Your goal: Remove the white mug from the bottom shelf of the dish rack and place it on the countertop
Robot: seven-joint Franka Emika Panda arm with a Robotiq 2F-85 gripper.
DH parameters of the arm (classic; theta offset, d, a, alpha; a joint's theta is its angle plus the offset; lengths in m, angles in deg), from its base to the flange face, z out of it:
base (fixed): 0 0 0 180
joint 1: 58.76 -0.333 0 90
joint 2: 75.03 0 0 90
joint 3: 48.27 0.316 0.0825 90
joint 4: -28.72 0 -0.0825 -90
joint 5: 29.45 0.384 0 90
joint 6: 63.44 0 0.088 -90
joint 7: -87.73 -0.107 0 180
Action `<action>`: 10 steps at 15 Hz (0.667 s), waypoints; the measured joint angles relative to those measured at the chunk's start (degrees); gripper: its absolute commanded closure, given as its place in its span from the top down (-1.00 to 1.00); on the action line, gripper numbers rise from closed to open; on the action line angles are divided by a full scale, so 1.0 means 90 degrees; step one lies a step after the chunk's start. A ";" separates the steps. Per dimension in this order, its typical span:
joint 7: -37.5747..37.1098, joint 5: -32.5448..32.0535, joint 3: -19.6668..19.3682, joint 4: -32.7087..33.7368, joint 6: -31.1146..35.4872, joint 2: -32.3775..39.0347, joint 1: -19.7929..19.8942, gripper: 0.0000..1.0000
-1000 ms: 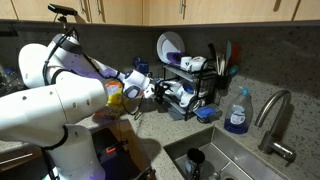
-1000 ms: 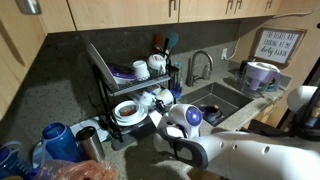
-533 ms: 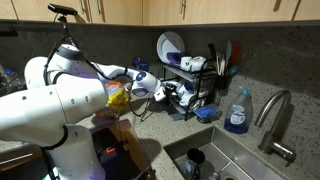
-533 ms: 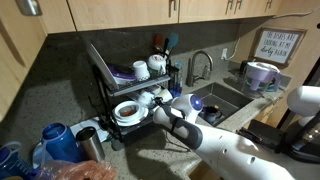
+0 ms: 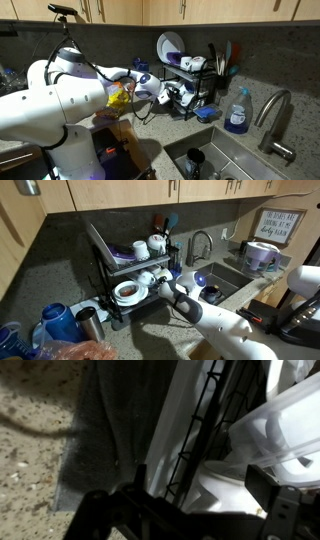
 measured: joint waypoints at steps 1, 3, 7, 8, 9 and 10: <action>0.0000 0.0000 -0.0001 0.0000 0.0000 0.0000 -0.0002 1.00; 0.0014 -0.0003 0.0027 0.0006 0.0015 0.0001 -0.0002 1.00; 0.0028 -0.0003 0.0062 -0.0013 0.0021 0.0001 -0.0132 1.00; 0.0028 -0.0003 0.0062 -0.0031 0.0030 0.0002 -0.0194 1.00; 0.0028 -0.0003 0.0062 -0.0062 0.0035 0.0004 -0.0264 1.00; 0.0028 -0.0003 0.0062 -0.0112 0.0038 0.0008 -0.0343 1.00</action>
